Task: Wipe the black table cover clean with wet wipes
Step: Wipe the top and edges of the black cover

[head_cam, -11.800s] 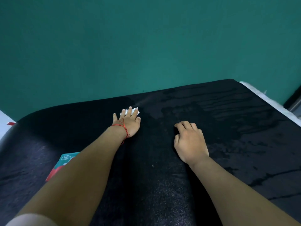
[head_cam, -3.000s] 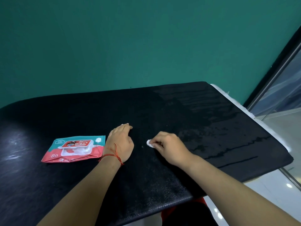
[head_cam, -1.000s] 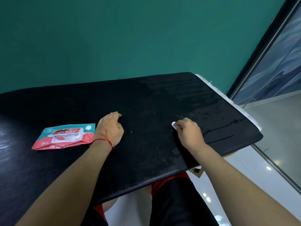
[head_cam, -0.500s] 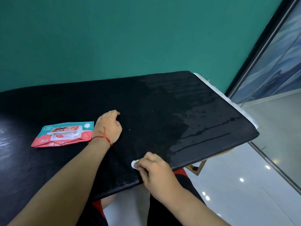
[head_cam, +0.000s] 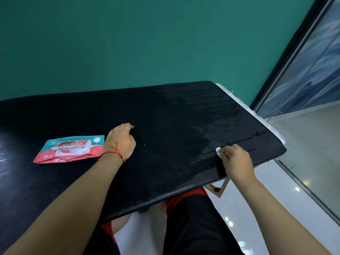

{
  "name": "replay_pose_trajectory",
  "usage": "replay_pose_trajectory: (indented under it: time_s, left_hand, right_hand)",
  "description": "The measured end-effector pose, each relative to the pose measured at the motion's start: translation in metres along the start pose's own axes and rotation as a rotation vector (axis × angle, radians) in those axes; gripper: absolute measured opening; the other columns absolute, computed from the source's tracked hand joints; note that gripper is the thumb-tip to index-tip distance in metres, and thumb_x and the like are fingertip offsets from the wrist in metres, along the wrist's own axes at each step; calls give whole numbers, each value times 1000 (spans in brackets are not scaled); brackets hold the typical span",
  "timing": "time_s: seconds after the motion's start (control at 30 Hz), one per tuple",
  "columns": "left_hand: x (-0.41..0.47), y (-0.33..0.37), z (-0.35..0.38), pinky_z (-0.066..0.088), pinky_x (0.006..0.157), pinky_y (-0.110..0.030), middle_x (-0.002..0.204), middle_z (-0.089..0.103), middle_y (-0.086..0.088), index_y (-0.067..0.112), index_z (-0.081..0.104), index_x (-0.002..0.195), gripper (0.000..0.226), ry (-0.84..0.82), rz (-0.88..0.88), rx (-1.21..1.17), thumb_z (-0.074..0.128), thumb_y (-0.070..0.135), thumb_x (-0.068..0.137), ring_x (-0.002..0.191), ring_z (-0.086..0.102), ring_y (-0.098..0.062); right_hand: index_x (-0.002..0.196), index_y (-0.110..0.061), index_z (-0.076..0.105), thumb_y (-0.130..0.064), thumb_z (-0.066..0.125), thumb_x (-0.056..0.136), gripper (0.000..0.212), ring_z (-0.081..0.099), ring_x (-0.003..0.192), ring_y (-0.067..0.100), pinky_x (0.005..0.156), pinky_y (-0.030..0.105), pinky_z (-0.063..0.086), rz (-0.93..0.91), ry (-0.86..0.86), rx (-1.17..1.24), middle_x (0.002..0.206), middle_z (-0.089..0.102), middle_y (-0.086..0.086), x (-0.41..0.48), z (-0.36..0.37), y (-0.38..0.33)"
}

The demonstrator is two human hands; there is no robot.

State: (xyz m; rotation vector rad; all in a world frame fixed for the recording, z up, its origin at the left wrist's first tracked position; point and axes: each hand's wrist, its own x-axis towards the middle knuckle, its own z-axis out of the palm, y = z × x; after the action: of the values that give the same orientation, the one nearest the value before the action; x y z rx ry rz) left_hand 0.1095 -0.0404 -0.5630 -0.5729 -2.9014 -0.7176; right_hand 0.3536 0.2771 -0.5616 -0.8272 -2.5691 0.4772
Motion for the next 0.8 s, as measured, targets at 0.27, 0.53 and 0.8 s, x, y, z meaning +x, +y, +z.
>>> replay_pose_trajectory:
  time_s: [0.27, 0.53, 0.8]
  left_hand:
    - [2, -1, 2, 35, 122, -42, 151, 55, -3, 18, 58, 144, 46, -2, 3, 6, 50, 12, 99, 142, 48, -23]
    - [2, -3, 4, 33, 122, -42, 153, 54, -3, 17, 58, 144, 46, 0, 3, -7, 48, 11, 100, 143, 46, -23]
    - [1, -3, 3, 33, 123, -42, 153, 54, -2, 18, 58, 145, 45, 6, -1, -5, 49, 13, 101, 144, 46, -23]
  right_hand:
    - [100, -26, 77, -19, 72, 98, 9, 68, 91, 21, 79, 37, 56, -41, -95, 140, 98, 64, -8, 1, 18, -48]
    - [94, -33, 77, -28, 80, 91, 7, 62, 78, 0, 74, 21, 51, -263, -382, 241, 86, 62, -16, -58, 25, -101]
    - [89, -21, 81, -25, 79, 94, 7, 70, 84, 18, 71, 26, 43, 4, -179, 134, 81, 69, -6, 38, 7, -33]
